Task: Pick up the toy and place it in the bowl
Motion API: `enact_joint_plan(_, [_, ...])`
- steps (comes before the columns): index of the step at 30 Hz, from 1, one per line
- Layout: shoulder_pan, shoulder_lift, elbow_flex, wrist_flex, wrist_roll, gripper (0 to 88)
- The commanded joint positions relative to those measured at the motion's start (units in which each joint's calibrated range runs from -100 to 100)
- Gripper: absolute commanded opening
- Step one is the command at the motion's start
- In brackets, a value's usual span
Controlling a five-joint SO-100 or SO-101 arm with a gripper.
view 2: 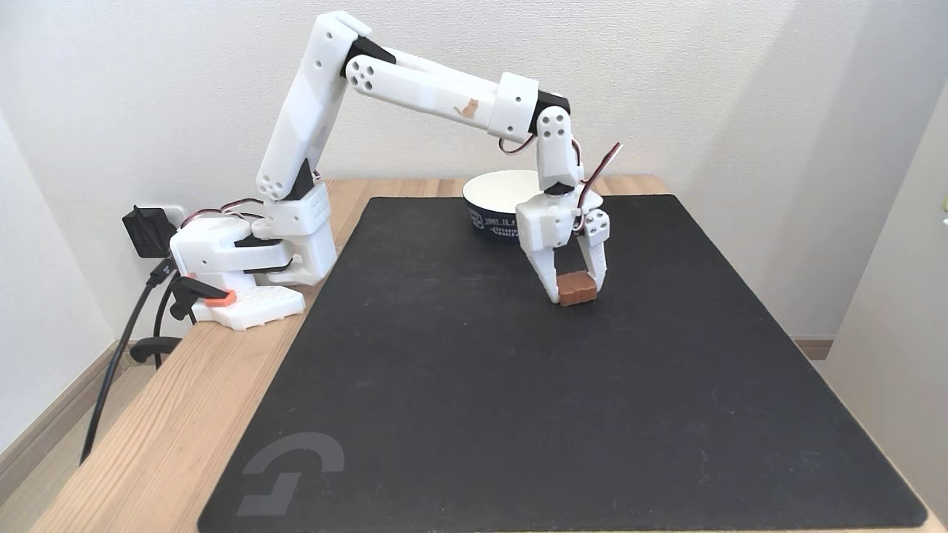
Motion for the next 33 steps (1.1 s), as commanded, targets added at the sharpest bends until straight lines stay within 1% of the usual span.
enact_joint_plan(1, [0.1, -0.25, 0.44, -0.95, -0.43, 2.4])
enact_joint_plan(2, [0.44, -0.58, -0.55, -1.71, -1.63, 2.4])
enact_joint_plan(5, [1.19, -2.92, -1.81, -5.18, -2.1, 2.4])
enact_joint_plan(7, [0.61, -7.42, -1.45, -6.45, -2.83, 2.4])
enact_joint_plan(10, [-0.48, -13.34, -1.27, -6.11, -6.22, 2.6])
enact_joint_plan(11, [-1.74, -17.51, 0.62, -6.03, -8.1, 2.6])
enact_joint_plan(12, [-2.66, -20.09, 2.25, -6.03, -8.94, 2.6])
enact_joint_plan(15, [-7.34, -29.51, 10.0, -6.28, -11.44, 2.6])
enact_joint_plan(16, [-10.94, -36.02, 16.22, -7.13, -12.54, 2.6])
enact_joint_plan(20, [-20.14, -46.69, 29.92, -13.06, -12.75, 2.6])
enact_joint_plan(21, [-23.57, -49.85, 34.87, -15.34, -12.75, 2.6])
enact_joint_plan(24, [-27.42, -51.69, 40.28, -17.37, -12.33, 2.8])
enact_joint_plan(27, [-30.76, -52.19, 45.87, -18.39, -12.43, 15.4])
enact_joint_plan(30, [-31.6, -52.52, 50.65, -21.1, -12.43, 28.3])
enact_joint_plan(33, [-30.59, -52.52, 51.28, -21.78, -12.33, 29.2])
